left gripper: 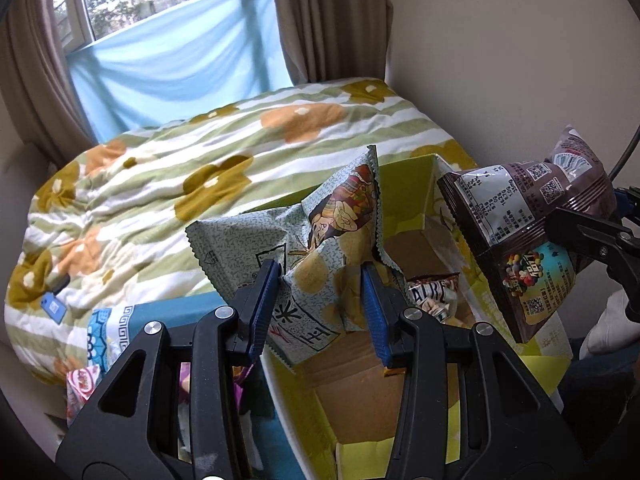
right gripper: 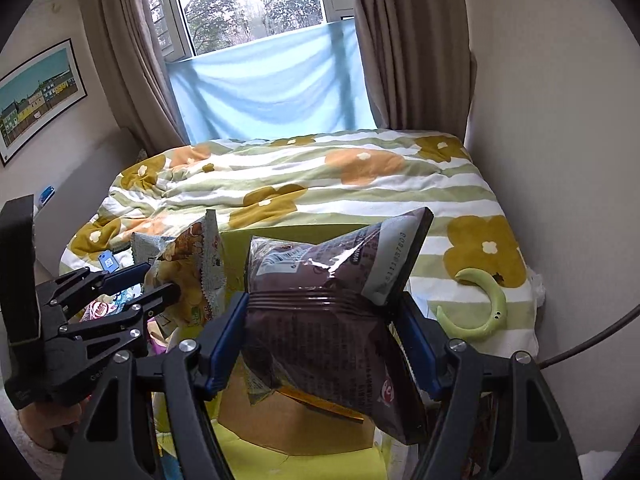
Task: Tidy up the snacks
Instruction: 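Carry both bags to the yellow box and open the left gripper over it, then lower the brown-purple bag into the yellow box and open the right gripper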
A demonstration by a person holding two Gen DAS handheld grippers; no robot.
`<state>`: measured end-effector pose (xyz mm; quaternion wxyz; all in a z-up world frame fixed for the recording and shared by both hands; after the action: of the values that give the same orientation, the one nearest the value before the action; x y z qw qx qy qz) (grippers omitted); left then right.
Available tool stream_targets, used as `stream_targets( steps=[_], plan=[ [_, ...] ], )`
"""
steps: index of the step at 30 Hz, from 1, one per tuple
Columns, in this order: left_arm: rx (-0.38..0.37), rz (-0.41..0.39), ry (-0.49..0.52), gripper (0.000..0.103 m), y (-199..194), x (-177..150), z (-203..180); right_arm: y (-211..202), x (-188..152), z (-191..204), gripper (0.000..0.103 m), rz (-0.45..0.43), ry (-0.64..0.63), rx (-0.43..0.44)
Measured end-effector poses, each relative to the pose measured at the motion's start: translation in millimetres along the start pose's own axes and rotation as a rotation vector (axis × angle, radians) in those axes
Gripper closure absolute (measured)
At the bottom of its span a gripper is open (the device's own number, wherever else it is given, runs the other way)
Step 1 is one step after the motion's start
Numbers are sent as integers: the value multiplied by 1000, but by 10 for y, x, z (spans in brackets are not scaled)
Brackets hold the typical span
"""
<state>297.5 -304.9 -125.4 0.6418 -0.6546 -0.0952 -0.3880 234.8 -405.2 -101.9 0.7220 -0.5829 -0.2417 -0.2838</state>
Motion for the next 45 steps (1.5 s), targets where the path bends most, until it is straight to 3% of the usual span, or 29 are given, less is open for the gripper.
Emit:
stream_targets(
  steps=[1, 3, 4, 5, 7, 16, 26, 28, 31, 33, 38, 45],
  plan=[
    [8, 1, 2, 63, 51, 43, -14, 10, -6, -32, 35, 5, 7, -7],
    [22, 8, 17, 43, 131, 95, -22, 13, 0, -96, 35, 8, 24, -11],
    [29, 8, 24, 13, 151, 113, -20, 16, 7, -120, 35, 7, 30, -15],
    [40, -8, 26, 1, 124, 110, -15, 18, 9, -141, 35, 7, 35, -22],
    [43, -34, 25, 1, 42, 83, 27, 28, 17, -185, 35, 8, 42, -35],
    [81, 6, -53, 1, -220, -234, 374, 80, 65, -135, 35, 20, 47, 4],
    [126, 35, -115, 1, -380, -510, 744, 618, 226, 72, 33, 101, 7, 29],
    [136, 40, -123, 1, -395, -552, 797, 737, 247, 91, 29, 112, 3, 25],
    [147, 48, -136, 1, -420, -634, 844, 818, 252, 109, 11, 89, -12, -7],
    [146, 56, -150, 1, -431, -705, 856, 797, 225, 113, 3, 64, -26, -27],
    [141, 60, -175, 1, -527, -833, 847, 667, 63, 104, 3, 67, -19, -30],
    [174, -10, -194, 1, -934, -880, 831, 279, -59, 224, 3, 40, -46, 3]
  ],
)
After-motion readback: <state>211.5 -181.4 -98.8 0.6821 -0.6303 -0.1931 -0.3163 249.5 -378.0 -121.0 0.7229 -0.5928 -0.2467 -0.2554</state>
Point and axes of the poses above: each gripper's, at about its wrist camera, not at the fingertips, and y roughly the way its jaws point, z to its left, x to its top, the point moved 2 cm from there along y, roughly the way its jaws point, and after that the axes turned 4 degrees about x, right-handed, at the moved point
